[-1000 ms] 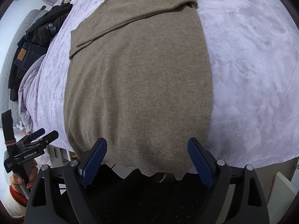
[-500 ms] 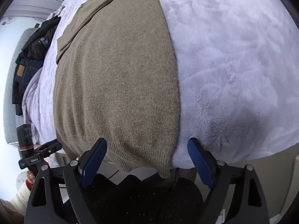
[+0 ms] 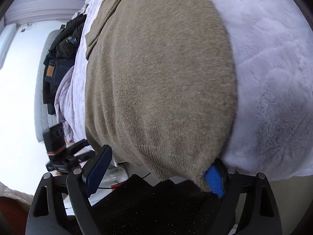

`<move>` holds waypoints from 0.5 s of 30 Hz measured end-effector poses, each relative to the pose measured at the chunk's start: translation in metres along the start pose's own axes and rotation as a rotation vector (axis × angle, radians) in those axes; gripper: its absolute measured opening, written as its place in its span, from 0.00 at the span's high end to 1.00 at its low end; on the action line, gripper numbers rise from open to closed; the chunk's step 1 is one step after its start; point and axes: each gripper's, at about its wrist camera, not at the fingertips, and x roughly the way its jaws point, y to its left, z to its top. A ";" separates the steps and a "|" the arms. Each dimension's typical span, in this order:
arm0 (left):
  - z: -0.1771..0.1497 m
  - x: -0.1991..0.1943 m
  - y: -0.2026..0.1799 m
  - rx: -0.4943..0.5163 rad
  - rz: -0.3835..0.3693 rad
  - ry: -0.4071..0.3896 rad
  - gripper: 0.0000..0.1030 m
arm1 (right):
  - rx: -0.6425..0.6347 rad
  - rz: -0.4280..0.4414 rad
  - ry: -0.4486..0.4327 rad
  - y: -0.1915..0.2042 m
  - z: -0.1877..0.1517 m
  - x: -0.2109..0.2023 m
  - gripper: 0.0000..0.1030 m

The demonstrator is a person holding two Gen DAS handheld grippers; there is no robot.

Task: Fold small clothes
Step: 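Grasp the sweater hem with the right tool while the left tool grasps the hem too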

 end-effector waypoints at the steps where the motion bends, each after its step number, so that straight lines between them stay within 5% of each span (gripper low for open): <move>1: -0.001 0.000 -0.002 0.010 0.007 -0.004 0.01 | 0.006 0.002 0.000 -0.002 -0.001 -0.001 0.12; 5: 0.003 -0.005 -0.013 -0.024 -0.013 -0.047 0.02 | 0.026 0.035 -0.007 -0.005 -0.002 0.002 0.13; 7: 0.007 -0.008 -0.022 -0.015 -0.007 -0.060 0.22 | 0.064 0.063 -0.015 -0.009 0.001 0.004 0.21; 8: 0.007 -0.007 -0.025 -0.014 0.006 -0.049 0.28 | 0.089 0.079 -0.018 -0.012 0.000 0.005 0.42; 9: 0.007 -0.004 -0.024 -0.019 0.014 -0.032 0.46 | 0.117 0.091 -0.019 -0.018 -0.001 0.004 0.75; 10: 0.007 -0.002 -0.024 -0.024 0.024 -0.018 0.64 | 0.146 0.091 -0.019 -0.023 -0.003 0.004 0.89; 12: 0.006 0.003 -0.022 -0.024 0.041 0.004 0.78 | 0.172 0.145 -0.039 -0.030 -0.009 -0.001 0.89; 15: 0.009 -0.011 -0.018 -0.034 -0.031 -0.007 0.84 | 0.177 0.260 -0.072 -0.022 -0.015 -0.010 0.89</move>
